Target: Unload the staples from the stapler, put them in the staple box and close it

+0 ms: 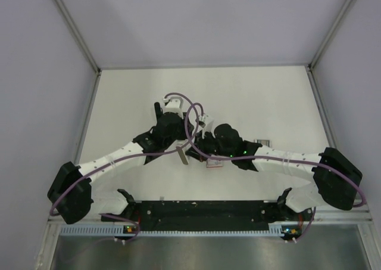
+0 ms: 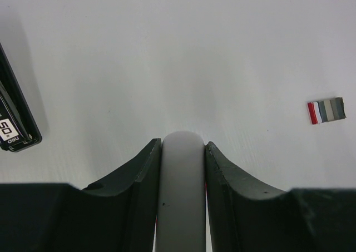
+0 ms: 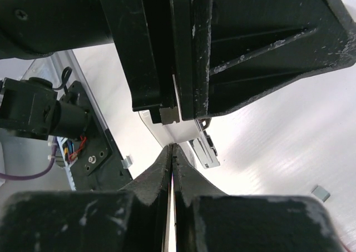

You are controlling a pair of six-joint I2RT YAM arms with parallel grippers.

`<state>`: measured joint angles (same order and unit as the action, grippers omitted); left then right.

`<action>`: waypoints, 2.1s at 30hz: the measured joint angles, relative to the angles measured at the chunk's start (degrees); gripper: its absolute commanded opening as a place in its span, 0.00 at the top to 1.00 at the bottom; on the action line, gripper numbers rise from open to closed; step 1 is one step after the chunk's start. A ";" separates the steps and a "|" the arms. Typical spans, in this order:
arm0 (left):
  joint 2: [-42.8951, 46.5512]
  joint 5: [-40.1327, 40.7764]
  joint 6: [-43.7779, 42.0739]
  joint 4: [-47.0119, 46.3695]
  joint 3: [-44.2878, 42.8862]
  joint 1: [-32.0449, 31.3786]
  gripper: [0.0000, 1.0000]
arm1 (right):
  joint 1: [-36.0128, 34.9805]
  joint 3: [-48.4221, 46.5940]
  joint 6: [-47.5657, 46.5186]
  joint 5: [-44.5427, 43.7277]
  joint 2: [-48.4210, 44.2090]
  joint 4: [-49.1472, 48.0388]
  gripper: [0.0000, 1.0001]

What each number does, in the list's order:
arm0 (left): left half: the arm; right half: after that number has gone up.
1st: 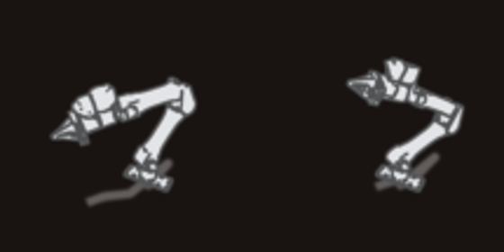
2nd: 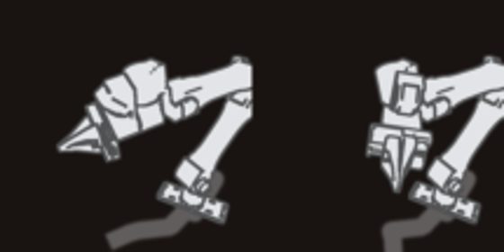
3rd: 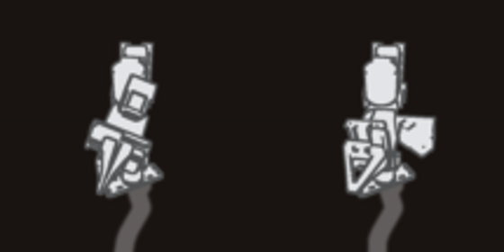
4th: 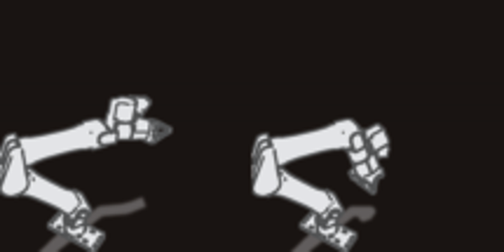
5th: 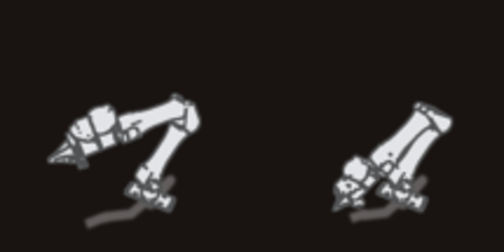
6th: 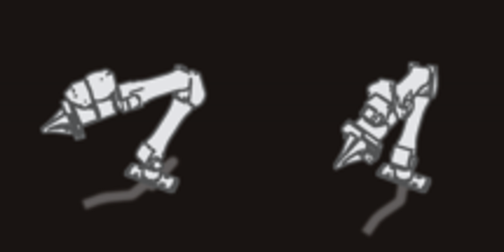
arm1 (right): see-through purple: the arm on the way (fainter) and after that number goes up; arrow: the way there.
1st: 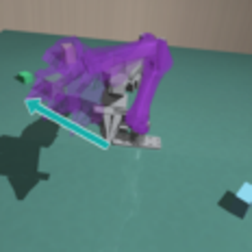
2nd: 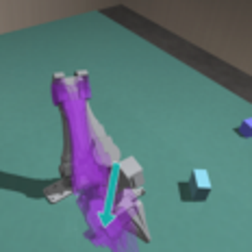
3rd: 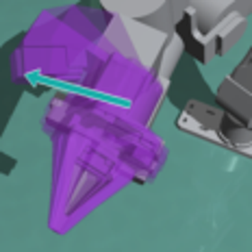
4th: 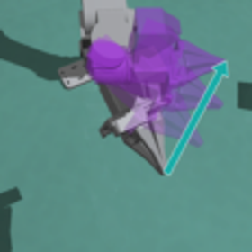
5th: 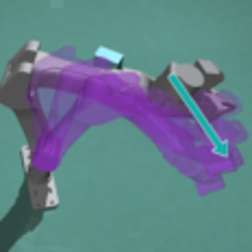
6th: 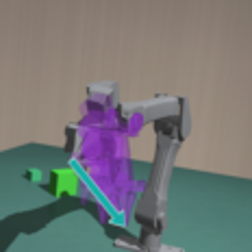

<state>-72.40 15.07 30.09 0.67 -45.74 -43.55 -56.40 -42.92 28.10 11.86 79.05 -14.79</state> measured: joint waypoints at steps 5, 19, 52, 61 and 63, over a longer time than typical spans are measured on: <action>0.00 0.37 -0.28 -0.02 -0.02 -0.04 1.00 | 0.00 -0.31 -0.22 -0.22 0.00 0.24 1.00; 2.45 0.52 -2.19 0.74 -0.02 -0.11 1.00 | -0.15 -3.39 -2.54 -7.58 0.11 6.88 1.00; -37.40 23.37 -16.59 -3.52 -33.03 11.50 1.00 | -0.22 8.83 -0.11 -15.67 -15.96 14.01 1.00; -42.73 16.44 -14.73 6.69 -40.46 14.12 1.00 | -0.22 9.57 0.04 -14.58 -17.14 13.86 1.00; -43.52 15.15 -14.53 8.63 -41.11 14.56 0.98 | -0.22 9.62 0.04 -14.29 -17.14 13.77 1.00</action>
<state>-115.92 30.22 15.55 9.30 -86.85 -28.99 -56.62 -33.30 28.14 -2.44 61.91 -1.02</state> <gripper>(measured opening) 0.395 0.003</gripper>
